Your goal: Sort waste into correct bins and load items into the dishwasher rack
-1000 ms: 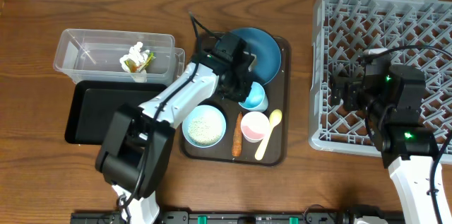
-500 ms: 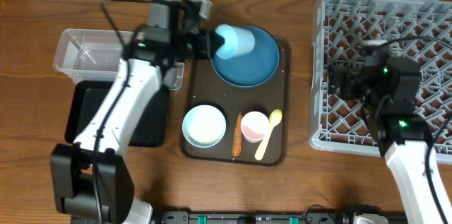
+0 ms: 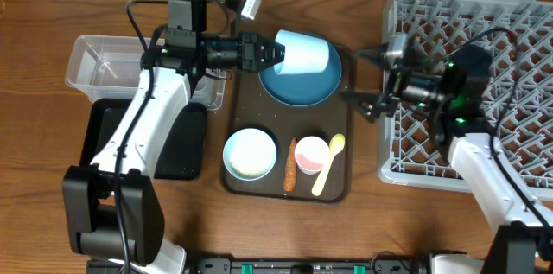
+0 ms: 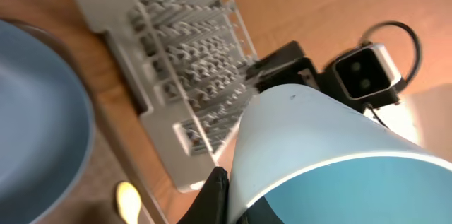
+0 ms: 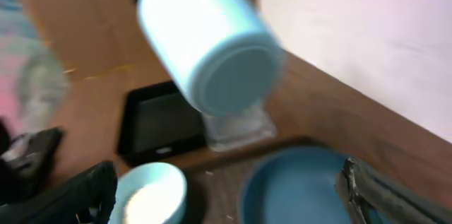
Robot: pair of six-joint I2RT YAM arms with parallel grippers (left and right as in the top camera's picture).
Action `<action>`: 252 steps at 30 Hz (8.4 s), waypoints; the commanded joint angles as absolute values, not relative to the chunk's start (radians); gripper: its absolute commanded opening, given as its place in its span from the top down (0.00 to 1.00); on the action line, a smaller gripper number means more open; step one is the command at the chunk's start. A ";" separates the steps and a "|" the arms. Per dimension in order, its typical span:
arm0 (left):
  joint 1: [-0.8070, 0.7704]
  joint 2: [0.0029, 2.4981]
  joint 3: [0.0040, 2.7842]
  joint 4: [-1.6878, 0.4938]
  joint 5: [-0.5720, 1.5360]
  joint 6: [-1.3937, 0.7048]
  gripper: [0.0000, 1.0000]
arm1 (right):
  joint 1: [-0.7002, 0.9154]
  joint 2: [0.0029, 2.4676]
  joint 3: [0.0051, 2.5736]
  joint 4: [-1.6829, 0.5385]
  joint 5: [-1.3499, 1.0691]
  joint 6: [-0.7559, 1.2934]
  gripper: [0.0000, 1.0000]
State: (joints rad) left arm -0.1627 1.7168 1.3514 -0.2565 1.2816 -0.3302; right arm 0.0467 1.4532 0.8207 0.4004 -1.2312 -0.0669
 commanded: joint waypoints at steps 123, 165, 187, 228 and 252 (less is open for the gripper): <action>-0.219 1.580 1.364 -0.777 0.137 -0.210 0.73 | -0.834 1.854 1.653 -1.110 0.066 0.145 0.99; -0.236 1.581 1.363 -0.802 0.228 -0.210 0.56 | -0.680 1.774 1.607 -1.001 -0.406 -0.025 0.18; -0.582 1.655 1.308 -0.913 0.250 -0.176 0.49 | -0.183 1.760 1.606 -0.999 -0.406 -0.050 0.14; -0.289 1.617 1.373 -0.649 0.529 -0.266 0.94 | -0.149 1.760 1.606 -0.970 -0.287 -0.028 0.12; -0.126 1.792 1.372 -0.010 1.541 -0.496 0.94 | 0.167 1.760 1.606 -0.748 -1.155 -0.823 0.11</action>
State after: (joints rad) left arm -0.1207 1.7908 1.3602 -0.0170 1.4651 -0.4980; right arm 0.1440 1.7679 1.6081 -0.7650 -1.1095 -0.7906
